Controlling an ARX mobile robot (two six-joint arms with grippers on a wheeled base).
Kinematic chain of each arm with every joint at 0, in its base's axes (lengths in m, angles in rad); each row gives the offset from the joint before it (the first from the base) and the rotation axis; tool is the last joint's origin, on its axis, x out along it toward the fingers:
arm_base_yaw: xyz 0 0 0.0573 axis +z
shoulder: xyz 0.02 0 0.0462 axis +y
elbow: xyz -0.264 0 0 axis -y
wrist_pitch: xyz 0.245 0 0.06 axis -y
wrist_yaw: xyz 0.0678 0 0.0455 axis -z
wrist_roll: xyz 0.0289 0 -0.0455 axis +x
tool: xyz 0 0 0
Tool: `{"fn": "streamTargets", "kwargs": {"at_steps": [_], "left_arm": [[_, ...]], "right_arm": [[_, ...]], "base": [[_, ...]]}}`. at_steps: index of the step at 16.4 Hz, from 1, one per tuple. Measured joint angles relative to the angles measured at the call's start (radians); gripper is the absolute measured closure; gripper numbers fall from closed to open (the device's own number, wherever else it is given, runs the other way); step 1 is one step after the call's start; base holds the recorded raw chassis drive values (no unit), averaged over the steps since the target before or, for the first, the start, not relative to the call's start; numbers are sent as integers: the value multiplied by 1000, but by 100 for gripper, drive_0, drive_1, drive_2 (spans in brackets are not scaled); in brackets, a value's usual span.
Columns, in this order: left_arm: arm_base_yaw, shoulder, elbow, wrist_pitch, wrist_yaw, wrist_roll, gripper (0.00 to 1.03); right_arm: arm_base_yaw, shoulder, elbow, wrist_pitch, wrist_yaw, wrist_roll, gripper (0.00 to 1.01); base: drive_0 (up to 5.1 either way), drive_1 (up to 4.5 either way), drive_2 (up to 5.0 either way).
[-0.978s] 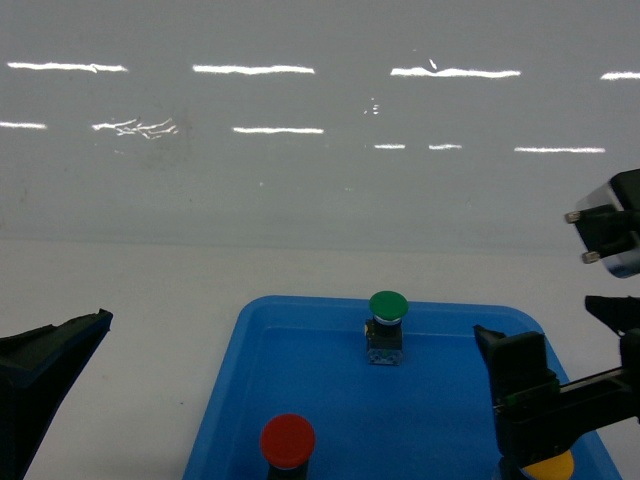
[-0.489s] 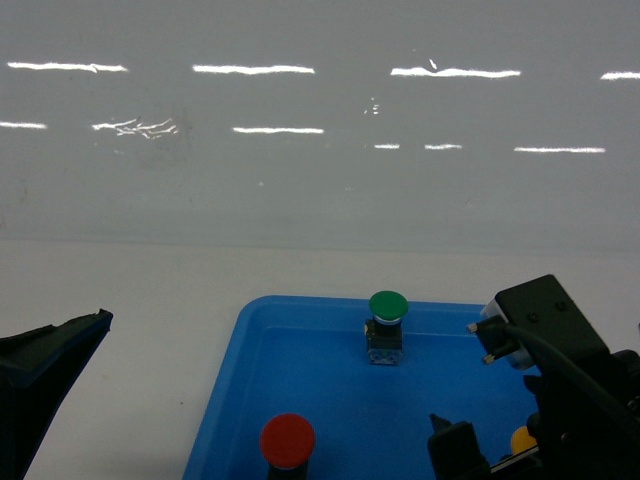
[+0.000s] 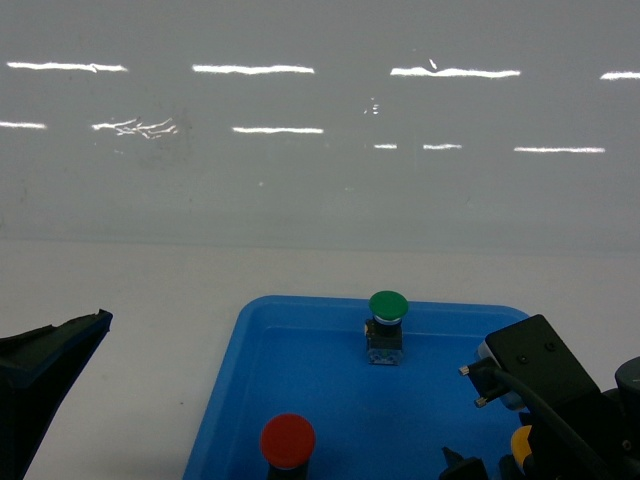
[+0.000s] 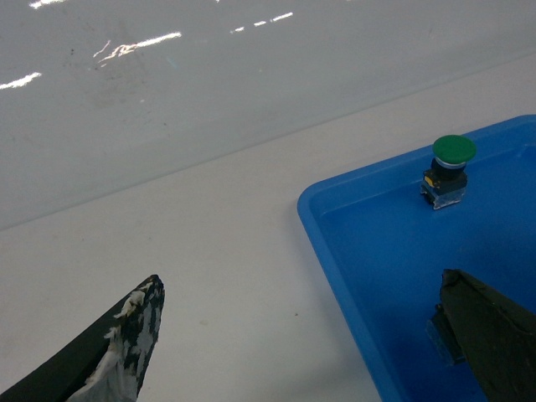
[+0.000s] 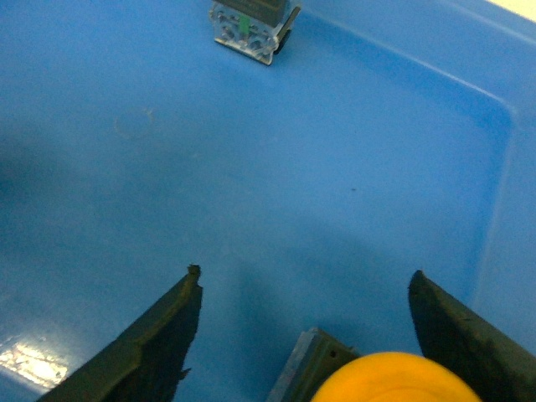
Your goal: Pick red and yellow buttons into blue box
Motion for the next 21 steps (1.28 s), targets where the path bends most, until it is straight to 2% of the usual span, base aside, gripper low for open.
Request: {"fn": "streamTargets", "kwargs": {"at_steps": [5, 10, 13, 15, 16, 17, 18, 19, 21], "left_arm": [[0, 0, 0, 0, 0, 0, 5], [0, 0, 0, 0, 0, 0, 5], [0, 0, 0, 0, 0, 0, 5], [0, 0, 0, 0, 0, 0, 5], [0, 0, 0, 0, 0, 0, 5], [0, 0, 0, 0, 0, 0, 5], [0, 0, 0, 0, 0, 0, 5], [0, 0, 0, 0, 0, 0, 5], [0, 0, 0, 0, 0, 0, 5]], "right_arm": [[27, 20, -22, 21, 22, 26, 71], [32, 9, -74, 87, 64, 58, 72], [-39, -153, -126, 91, 90, 80, 72], [-83, -325, -164, 39, 113, 85, 72], [-95, -510, -213, -42, 144, 88, 72], [-101, -795, -296, -201, 219, 108, 72], [-93, -898, -335, -269, 248, 116, 72], [-76, -943, -351, -289, 274, 124, 72], [-43, -967, -359, -282, 286, 132, 72]], "base": [[0, 0, 0], [0, 0, 0], [0, 0, 0], [0, 0, 0], [0, 0, 0], [0, 0, 0], [0, 0, 0], [0, 0, 0], [0, 0, 0]]}}
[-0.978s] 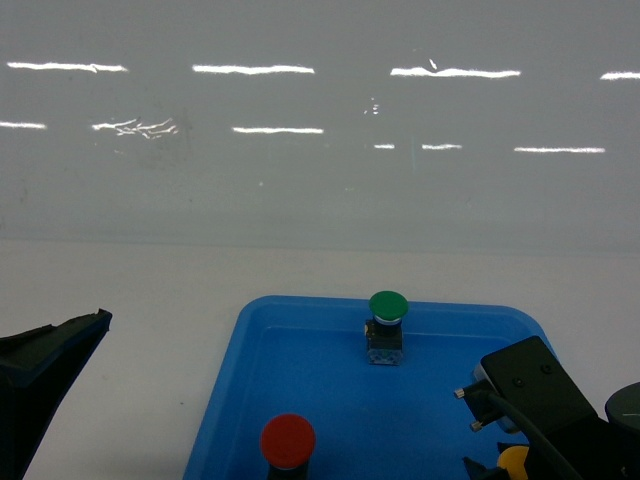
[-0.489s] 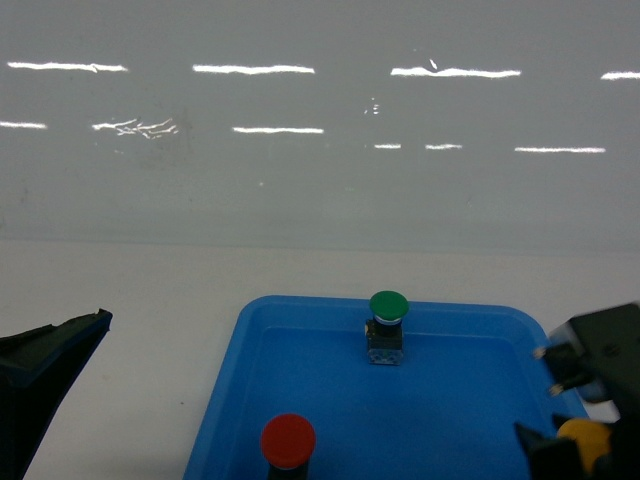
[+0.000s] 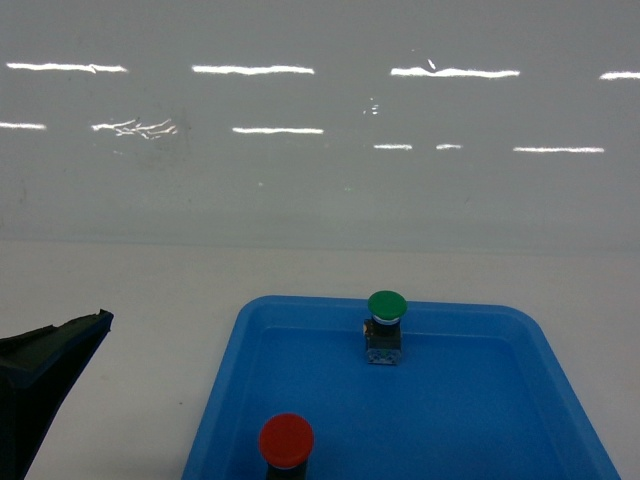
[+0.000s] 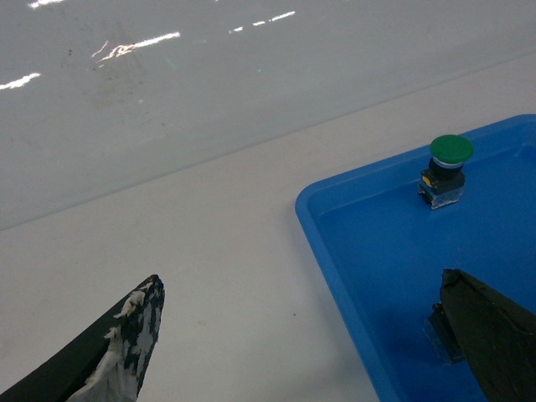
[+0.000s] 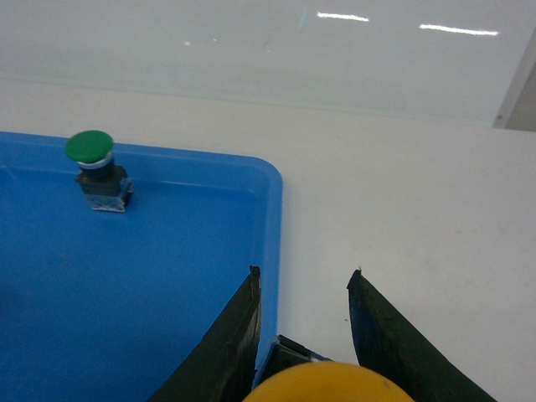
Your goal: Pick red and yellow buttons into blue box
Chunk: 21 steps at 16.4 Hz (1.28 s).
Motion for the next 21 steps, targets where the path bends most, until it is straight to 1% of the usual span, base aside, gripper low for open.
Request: {"fn": "streamTargets", "kwargs": {"at_steps": [2, 4, 7, 9, 10, 12, 13, 14, 15, 16, 17, 18, 20, 21], "left_arm": [[0, 0, 0, 0, 0, 0, 5], [0, 0, 0, 0, 0, 0, 5], [0, -1, 0, -6, 5, -1, 5], [-24, 16, 9, -49, 13, -13, 5], [-51, 58, 30, -56, 21, -22, 5], [-74, 133, 72, -60, 35, -37, 5], [-89, 182, 94, -45, 35, -38, 5], [-105, 233, 124, -55, 40, -49, 5], [-119, 278, 140, -36, 41, -49, 5], [-134, 348, 174, -56, 50, -60, 5], [-148, 492, 231, -63, 64, -79, 5], [-148, 530, 250, -41, 67, -77, 5], [-149, 591, 299, -66, 83, -79, 5], [-154, 609, 319, -98, 97, -83, 5]], "right_arm": [[23, 10, -2, 21, 6, 0, 72], [29, 21, -3, 29, 32, 0, 72], [29, 20, -3, 31, 32, 0, 72], [29, 20, -3, 31, 32, 0, 72], [29, 20, -3, 31, 32, 0, 72], [29, 20, -3, 31, 33, 0, 72], [29, 20, -3, 31, 33, 0, 72], [29, 20, -3, 31, 33, 0, 72], [29, 20, -3, 31, 33, 0, 72], [29, 20, -3, 31, 33, 0, 72], [29, 20, -3, 31, 33, 0, 72], [29, 20, -3, 31, 33, 0, 72], [29, 20, -3, 31, 33, 0, 72], [29, 20, -3, 31, 33, 0, 72]], "base": [[0, 0, 0], [0, 0, 0], [0, 0, 0], [0, 0, 0], [0, 0, 0], [0, 0, 0], [0, 0, 0], [0, 0, 0], [0, 0, 0], [0, 0, 0], [0, 0, 0], [0, 0, 0], [0, 0, 0], [0, 0, 0]]}}
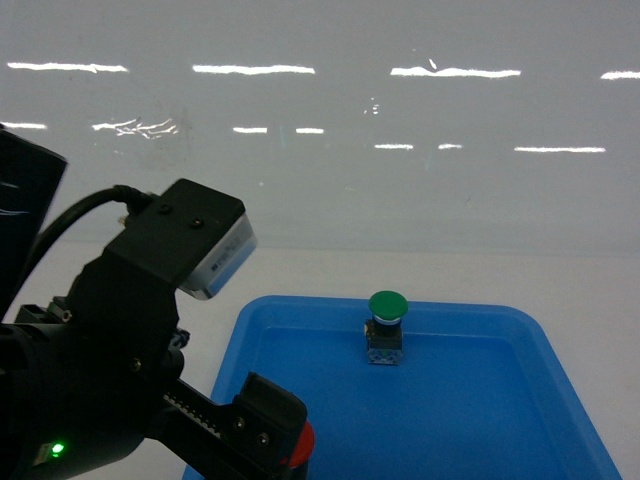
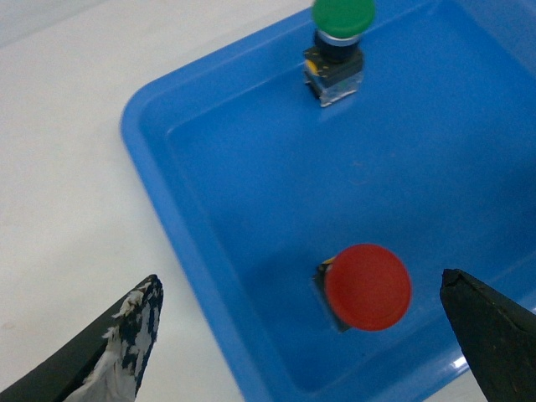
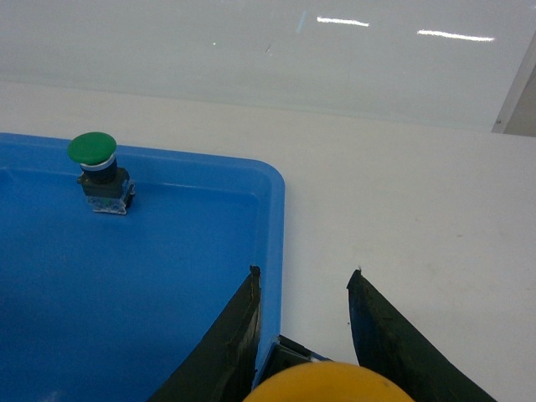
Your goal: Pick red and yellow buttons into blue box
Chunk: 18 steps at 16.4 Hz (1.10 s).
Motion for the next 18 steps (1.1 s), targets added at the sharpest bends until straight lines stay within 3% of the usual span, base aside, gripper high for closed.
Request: {"fn": "streamTargets", "kwargs": {"at_steps": [3, 13, 18], "left_arm": [[-31, 20, 14, 4, 27, 5, 5], [-28, 22, 14, 7, 23, 5, 5], [-41, 131, 56, -8, 44, 5, 5]], "right_arm": [[0, 0, 0, 0, 0, 0, 72], [0, 0, 0, 0, 0, 0, 72], [0, 0, 0, 0, 0, 0, 72]], "base": [[0, 0, 0], [0, 0, 0], [0, 0, 0]]}}
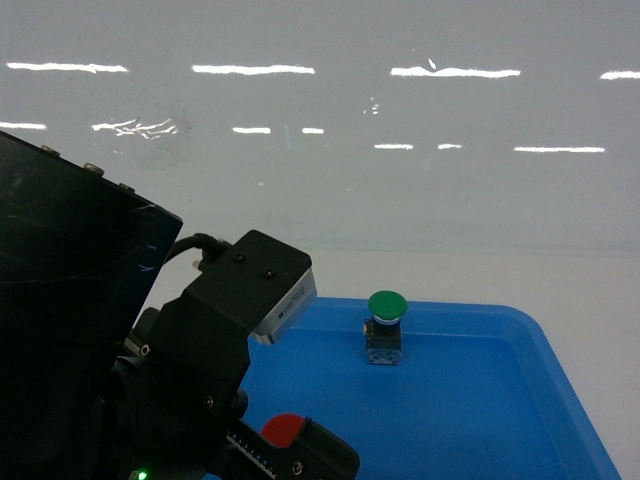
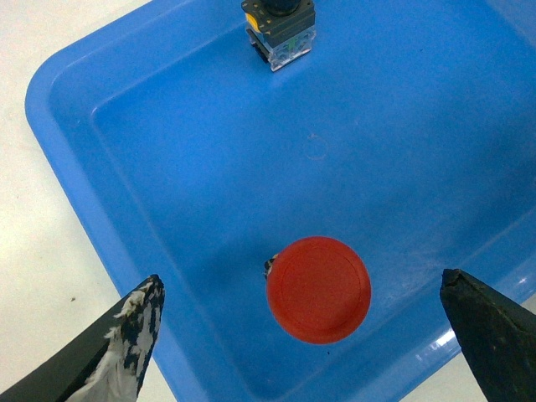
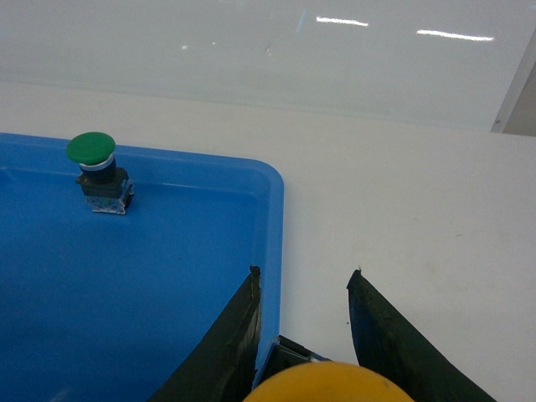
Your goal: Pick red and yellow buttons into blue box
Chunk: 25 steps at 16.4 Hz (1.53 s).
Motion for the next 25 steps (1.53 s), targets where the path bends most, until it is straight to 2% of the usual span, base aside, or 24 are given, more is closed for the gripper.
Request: {"fn": "streamTargets", "kwargs": {"at_steps": [6, 8, 10, 11, 12, 15, 18, 21, 25], "left_arm": [[32, 61, 9, 32, 25, 28, 5], [20, 88, 34, 11, 45, 28, 5], [-32, 169, 113, -24, 69, 27, 5], [-32, 183, 112, -10, 65, 34, 5], [-21, 195, 104, 14, 58, 43, 5], [56, 245, 40, 89, 52, 86, 5], [96, 255, 26, 95, 105, 106, 5], [72, 233, 30, 32, 132, 96, 5], [-12, 229, 53, 22, 161, 42, 5]], "right_arm": [[0, 0, 0, 0, 0, 0, 72], [0, 0, 0, 0, 0, 0, 72], [0, 0, 0, 0, 0, 0, 72], [0, 0, 0, 0, 0, 0, 72], [0, 0, 0, 0, 0, 0, 72], [0, 0, 0, 0, 0, 0, 72], [0, 0, 0, 0, 0, 0, 72], [0, 0, 0, 0, 0, 0, 72], [0, 0, 0, 0, 0, 0, 72]], "base": [[0, 0, 0], [0, 0, 0], [0, 0, 0], [0, 0, 0], [0, 0, 0], [0, 0, 0], [0, 0, 0], [0, 0, 0], [0, 0, 0]]}}
